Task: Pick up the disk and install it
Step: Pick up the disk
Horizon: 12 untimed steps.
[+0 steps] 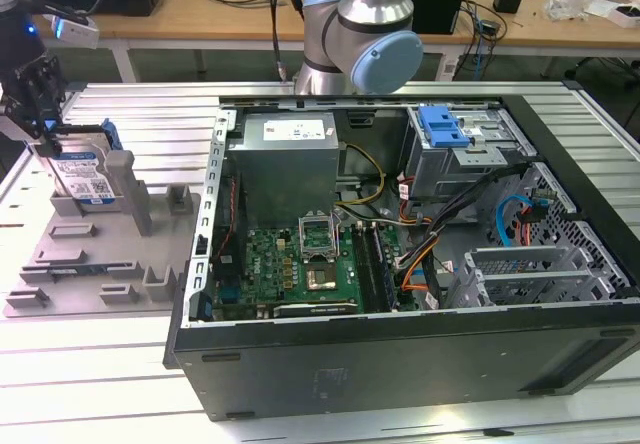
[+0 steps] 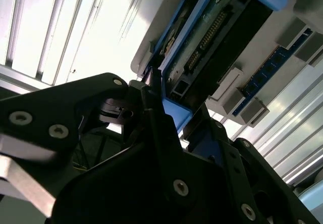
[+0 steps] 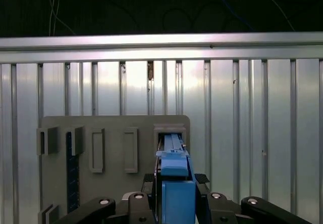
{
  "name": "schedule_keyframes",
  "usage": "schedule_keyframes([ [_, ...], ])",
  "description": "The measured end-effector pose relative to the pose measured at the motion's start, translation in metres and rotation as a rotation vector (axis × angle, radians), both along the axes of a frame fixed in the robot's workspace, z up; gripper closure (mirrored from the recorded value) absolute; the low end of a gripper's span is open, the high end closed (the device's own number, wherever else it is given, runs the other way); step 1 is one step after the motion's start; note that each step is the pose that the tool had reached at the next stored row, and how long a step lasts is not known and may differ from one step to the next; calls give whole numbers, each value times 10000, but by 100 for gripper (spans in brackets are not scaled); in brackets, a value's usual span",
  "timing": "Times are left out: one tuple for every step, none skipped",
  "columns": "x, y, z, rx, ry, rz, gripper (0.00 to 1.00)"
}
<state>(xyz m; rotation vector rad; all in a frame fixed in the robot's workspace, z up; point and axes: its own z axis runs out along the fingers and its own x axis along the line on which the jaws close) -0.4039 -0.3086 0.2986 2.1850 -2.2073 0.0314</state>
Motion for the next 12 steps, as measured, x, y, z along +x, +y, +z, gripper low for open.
schedule_keyframes([
  [0,0,0,0,0,0,58],
  [0,0,0,0,0,0,58],
  [0,0,0,-1,1,0,58],
  [0,0,0,1,0,-1,59],
  [0,0,0,0,1,-1,64],
  [0,0,0,0,1,0,64],
  [0,0,0,0,0,-1,64],
  [0,0,0,0,0,-1,64],
  [0,0,0,0,0,-1,64],
  [0,0,0,0,1,-1,64],
  [0,0,0,0,0,-1,64],
  [0,0,0,0,0,-1,64],
])
